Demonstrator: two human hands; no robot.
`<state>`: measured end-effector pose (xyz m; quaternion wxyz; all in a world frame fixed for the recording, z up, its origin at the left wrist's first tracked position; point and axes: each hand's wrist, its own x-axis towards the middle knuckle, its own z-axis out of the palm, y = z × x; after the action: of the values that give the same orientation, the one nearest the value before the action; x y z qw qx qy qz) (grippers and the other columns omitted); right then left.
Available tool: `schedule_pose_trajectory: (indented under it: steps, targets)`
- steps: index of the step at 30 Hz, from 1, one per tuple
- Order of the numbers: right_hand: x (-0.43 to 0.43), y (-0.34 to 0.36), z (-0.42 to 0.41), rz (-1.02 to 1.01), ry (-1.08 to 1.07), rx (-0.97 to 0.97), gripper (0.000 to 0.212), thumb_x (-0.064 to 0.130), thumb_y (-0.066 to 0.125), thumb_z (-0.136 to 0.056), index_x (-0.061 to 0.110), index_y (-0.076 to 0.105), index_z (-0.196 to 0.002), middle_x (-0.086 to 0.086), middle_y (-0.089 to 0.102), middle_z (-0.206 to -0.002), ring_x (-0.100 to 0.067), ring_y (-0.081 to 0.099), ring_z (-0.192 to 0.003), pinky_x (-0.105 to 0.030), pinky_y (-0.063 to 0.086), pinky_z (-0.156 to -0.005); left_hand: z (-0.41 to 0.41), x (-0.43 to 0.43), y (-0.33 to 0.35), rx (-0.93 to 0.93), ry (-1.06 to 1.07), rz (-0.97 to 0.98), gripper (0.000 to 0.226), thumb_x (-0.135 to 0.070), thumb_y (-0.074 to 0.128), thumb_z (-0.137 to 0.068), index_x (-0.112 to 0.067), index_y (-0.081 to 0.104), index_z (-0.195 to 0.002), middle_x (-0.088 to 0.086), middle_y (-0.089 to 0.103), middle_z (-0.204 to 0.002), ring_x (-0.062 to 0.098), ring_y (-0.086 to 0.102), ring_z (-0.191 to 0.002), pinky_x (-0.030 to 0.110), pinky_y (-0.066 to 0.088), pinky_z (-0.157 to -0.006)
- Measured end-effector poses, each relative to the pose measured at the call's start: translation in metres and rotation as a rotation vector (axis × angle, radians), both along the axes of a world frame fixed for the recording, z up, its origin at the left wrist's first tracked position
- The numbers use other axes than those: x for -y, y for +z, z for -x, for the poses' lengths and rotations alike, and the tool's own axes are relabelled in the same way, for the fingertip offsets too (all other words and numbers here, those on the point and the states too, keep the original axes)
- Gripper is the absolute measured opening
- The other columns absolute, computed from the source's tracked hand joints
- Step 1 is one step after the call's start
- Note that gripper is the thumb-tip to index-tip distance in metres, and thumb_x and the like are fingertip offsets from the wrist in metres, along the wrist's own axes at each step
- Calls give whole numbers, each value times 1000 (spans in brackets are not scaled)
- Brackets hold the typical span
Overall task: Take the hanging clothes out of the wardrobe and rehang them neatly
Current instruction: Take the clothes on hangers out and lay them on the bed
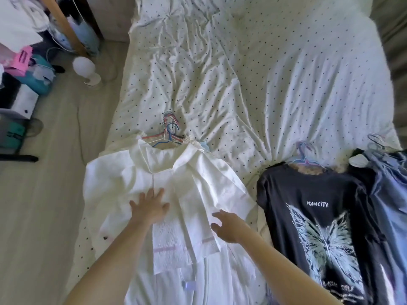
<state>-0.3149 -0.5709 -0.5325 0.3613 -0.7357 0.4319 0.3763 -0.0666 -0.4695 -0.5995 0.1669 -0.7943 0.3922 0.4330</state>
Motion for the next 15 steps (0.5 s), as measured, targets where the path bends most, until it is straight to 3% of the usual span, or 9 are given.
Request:
schedule_pose_trajectory:
  steps: [5,7,9,11,13,15]
  targets:
    - [-17,67,68,108,-254,182,47,42,42,-103,32,41,-148,11,41,-154,-15,42,-138,-27,33,-108,37,-6,60,-136,6,-2,54,-46,34,-103,-24,36,-152,4,38,-156,24,40,-141,33,36,-111]
    - [-27,93,104,177,-308,242,39,41,45,-101,31,51,-138,8,57,-136,-16,55,-123,-25,40,-91,62,-7,81,-151,-33,-1,54,-48,32,-101,-20,44,-146,3,45,-151,24,44,-136,32,37,-108]
    - [-36,119,143,264,-331,319,29,33,45,-99,21,59,-122,0,66,-118,-22,60,-110,-30,45,-84,91,-1,100,-174,-69,22,64,-57,31,-93,-22,47,-144,1,46,-151,23,47,-134,32,38,-106]
    - [-47,146,187,388,-373,375,27,30,45,-100,17,61,-118,-3,65,-119,-25,58,-117,-35,47,-92,126,13,122,-177,-133,76,54,-49,35,-98,-26,46,-146,-1,46,-150,21,48,-132,30,40,-105]
    - [-60,173,235,538,-434,392,37,37,46,-101,29,56,-136,6,53,-143,-15,44,-136,-28,37,-108,171,34,154,-172,-234,158,49,-44,38,-101,-27,46,-147,1,50,-147,20,51,-129,30,42,-104]
    - [-72,194,288,661,-482,399,44,41,44,-102,37,45,-145,12,40,-154,-8,31,-145,-22,25,-115,225,58,183,-183,-335,266,48,-43,39,-101,-28,46,-146,-1,52,-146,19,52,-129,30,43,-104]
